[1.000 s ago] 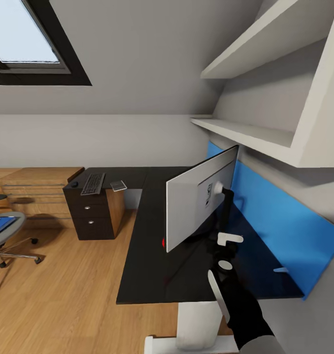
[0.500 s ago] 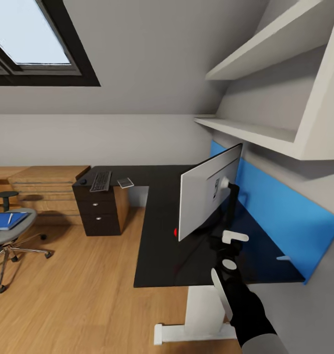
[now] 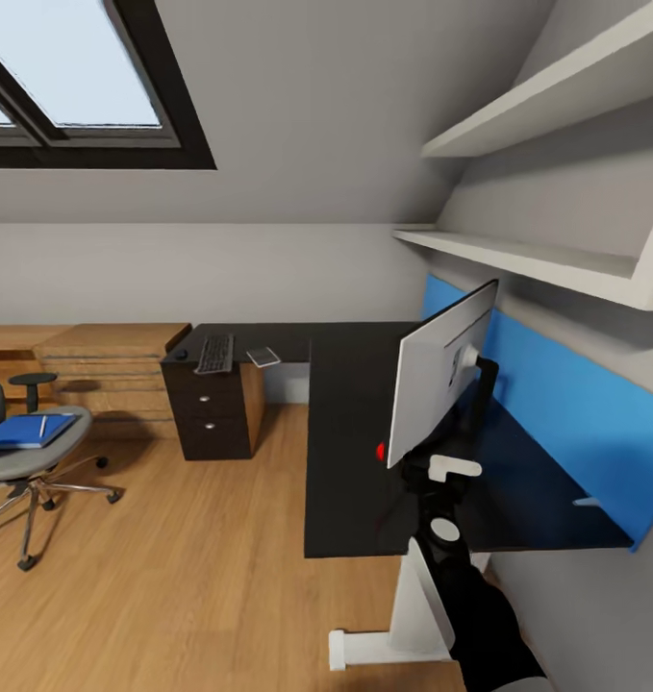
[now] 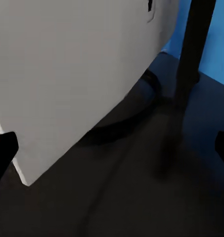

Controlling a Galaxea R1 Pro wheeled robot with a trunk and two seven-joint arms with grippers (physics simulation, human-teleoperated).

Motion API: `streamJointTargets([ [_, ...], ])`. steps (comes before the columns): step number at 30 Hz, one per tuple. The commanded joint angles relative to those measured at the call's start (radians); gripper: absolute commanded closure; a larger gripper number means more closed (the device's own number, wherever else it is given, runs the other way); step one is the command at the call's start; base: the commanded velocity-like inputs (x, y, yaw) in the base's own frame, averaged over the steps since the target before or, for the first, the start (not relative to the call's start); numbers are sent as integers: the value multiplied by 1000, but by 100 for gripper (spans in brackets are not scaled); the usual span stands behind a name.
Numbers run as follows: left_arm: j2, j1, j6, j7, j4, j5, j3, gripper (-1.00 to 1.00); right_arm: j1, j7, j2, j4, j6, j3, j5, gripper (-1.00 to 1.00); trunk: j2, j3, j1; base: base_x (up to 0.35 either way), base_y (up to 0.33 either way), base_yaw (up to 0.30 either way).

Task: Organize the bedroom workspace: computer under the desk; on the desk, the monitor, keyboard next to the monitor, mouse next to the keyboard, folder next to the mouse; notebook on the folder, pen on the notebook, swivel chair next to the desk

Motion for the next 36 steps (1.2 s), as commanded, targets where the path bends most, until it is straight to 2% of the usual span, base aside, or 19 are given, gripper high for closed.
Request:
streamJointTargets([
  [1,0,-1,-3,4,0,9,-9,-100,1,-6,0,-7,2,8,0,-100,-1,-1,0,203,222,0],
  [8,1,-1,-2,4,0,9,-8,-100,3,-8,0,-23,-13,54,6,-100,-1,-1,0,79,85,0],
  [11,1,-1,-2,4,0,9,-8,-100,3,-9,0,-23,-24,61,15,-100,-1,-1,0,19,20,0],
  [19,1,-1,0,4,0,9,-8,-100,14,-80,1,-17,-107,81,69,-100,-1,-1,0,72,68,0],
  [22,1,-1,0,4,0,9,-8,-100,16,-101,0,-17,-125,97,76,-100,-1,-1,0,192,183,0],
  [23,1,-1,0,4,0,9,-8,-100,18,-117,0,-16,-138,115,80,-100,-1,-1,0,103,97,0],
  [36,1,-1,0,4,0,9,-8,-100,19,-135,1,-13,-145,127,86,-100,-1,-1,0,100,25,0],
])
